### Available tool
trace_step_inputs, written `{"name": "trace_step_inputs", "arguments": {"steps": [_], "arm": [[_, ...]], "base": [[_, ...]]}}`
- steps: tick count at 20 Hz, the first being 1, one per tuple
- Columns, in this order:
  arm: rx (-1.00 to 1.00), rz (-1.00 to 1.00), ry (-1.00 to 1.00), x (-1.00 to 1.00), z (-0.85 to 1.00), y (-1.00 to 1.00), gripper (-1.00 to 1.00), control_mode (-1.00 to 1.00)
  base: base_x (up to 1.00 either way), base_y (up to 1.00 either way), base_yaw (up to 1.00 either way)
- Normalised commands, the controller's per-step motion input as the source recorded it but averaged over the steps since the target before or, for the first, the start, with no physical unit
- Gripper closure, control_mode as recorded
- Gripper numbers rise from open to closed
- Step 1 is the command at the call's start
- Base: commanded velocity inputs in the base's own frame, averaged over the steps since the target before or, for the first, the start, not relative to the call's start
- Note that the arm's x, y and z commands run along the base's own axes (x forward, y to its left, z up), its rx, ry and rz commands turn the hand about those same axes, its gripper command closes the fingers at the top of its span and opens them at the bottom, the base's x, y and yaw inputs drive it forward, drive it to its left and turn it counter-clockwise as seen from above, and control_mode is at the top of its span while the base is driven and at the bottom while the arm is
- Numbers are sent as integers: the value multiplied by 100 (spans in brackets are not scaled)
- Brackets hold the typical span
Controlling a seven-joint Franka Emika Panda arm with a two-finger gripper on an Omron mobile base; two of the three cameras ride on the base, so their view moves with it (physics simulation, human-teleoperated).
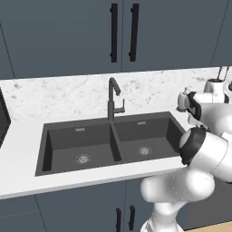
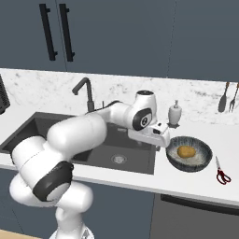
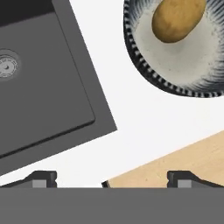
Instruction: Pick the potato from the sink and place it in the bowl. Then pick the bowl and place it in the microwave. Then close the microwave door and press the start button.
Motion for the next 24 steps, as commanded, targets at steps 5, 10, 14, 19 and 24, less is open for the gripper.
{"name": "trace_step_inputs", "arguments": {"steps": [5, 10, 14, 19, 24], "arm": [[0, 7, 10, 38, -1, -2, -100, -100], [0, 7, 9, 32, -5, -16, -100, -100], [0, 8, 8, 35, -14, -19, -100, -100], [0, 8, 7, 31, -11, -25, -100, -100], [2, 8, 0, 14, -16, -36, -100, -100]], "base": [[0, 0, 0], [0, 0, 0], [0, 0, 0], [0, 0, 0], [0, 0, 0]]}}
